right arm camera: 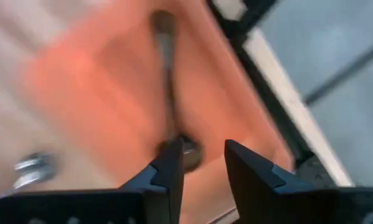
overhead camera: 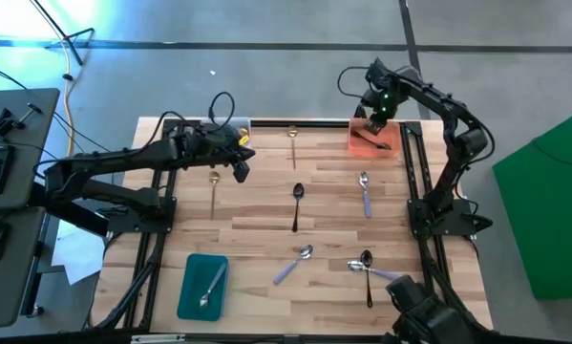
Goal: Sort silverware by color (type)
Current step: Put the top black spoon into the orange bin, then put the bottom right purple spoon into the blue bin
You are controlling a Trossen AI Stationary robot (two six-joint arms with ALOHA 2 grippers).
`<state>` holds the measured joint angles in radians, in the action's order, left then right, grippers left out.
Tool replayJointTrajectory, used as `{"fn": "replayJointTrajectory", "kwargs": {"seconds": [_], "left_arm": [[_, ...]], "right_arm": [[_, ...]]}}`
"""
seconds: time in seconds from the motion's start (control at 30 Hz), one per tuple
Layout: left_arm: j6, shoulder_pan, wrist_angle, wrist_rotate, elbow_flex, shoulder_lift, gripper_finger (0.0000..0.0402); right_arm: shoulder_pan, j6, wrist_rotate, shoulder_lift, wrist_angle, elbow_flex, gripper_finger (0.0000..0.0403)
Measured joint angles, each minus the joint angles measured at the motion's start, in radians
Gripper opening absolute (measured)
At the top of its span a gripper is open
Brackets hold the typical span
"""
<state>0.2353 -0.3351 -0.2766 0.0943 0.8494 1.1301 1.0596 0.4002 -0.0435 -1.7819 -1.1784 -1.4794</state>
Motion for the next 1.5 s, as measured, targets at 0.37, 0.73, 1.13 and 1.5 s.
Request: {"fn": "replayJointTrajectory", "kwargs": {"seconds": [0.37,0.73,1.13,1.5], "left_arm": [[-0.027,0.002,0.098,-0.061,0.000,0.002,0.0000],[-0.064,0.002,0.123,-0.076,0.000,0.002,0.0000],[-0.051,-0.026,0.115,-0.088,0.000,0.002,0.0000],[-0.052,-0.026,0.108,-0.103,0.000,0.002,0.0000]], "right_arm": [[-0.211,-0.161,0.351,0.376,0.080,0.169,0.0014],[-0.875,-0.823,0.248,0.855,0.102,0.503,0.0020],[-1.577,-1.406,0.134,0.814,0.183,0.640,0.0054],[-1.751,-1.521,0.100,0.499,0.413,0.664,0.0152]]}}
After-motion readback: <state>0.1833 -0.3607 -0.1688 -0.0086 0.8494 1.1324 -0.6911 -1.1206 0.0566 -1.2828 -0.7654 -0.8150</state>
